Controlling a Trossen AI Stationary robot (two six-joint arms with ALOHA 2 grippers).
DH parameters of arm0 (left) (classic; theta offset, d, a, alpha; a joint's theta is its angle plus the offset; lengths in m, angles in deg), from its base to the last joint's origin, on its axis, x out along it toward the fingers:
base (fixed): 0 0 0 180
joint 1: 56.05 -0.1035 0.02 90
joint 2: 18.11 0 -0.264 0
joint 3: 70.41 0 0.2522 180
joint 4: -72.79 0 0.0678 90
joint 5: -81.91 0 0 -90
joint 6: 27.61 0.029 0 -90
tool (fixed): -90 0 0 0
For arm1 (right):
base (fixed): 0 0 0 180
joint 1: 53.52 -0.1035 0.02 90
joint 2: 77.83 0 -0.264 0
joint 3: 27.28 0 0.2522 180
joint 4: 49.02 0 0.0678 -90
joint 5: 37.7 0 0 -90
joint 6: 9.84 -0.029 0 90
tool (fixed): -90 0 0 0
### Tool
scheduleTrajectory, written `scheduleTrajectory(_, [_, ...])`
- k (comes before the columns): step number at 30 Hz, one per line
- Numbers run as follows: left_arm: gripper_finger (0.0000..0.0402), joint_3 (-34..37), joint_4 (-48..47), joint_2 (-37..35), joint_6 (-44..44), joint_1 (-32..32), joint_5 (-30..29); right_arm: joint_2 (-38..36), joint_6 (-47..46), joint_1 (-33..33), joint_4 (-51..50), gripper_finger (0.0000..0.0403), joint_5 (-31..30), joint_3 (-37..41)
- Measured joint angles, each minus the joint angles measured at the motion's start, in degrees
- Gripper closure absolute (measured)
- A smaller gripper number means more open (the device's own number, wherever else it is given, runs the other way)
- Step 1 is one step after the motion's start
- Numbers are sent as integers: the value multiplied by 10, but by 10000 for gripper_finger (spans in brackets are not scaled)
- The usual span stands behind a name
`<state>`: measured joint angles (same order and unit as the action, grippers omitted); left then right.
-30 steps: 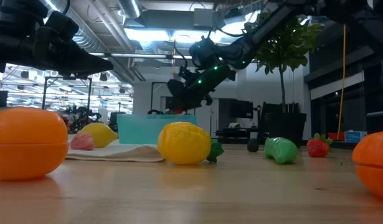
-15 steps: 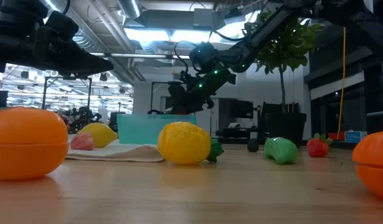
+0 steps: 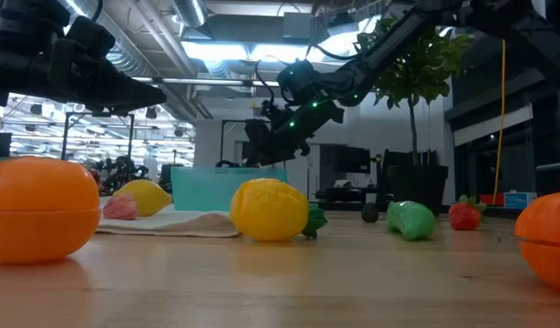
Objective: Pick and placing Produce into tupperware
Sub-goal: Put the blackberry into the blue bin
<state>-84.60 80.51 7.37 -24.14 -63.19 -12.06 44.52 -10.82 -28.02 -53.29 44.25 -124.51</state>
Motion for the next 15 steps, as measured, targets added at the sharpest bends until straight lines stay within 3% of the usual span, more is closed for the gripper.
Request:
scheduleTrajectory(3, [284, 0, 0, 0, 0, 0, 0, -4, 3, 0, 1, 183, 7, 0])
scheduleTrajectory(9, [274, 0, 0, 0, 1, 0, 0, -51, 56, -12, -23, 183, 84, 0])
scheduleTrajectory(15, [270, 0, 0, 0, 2, 0, 0, -114, 98, -31, -43, 182, 95, 38])
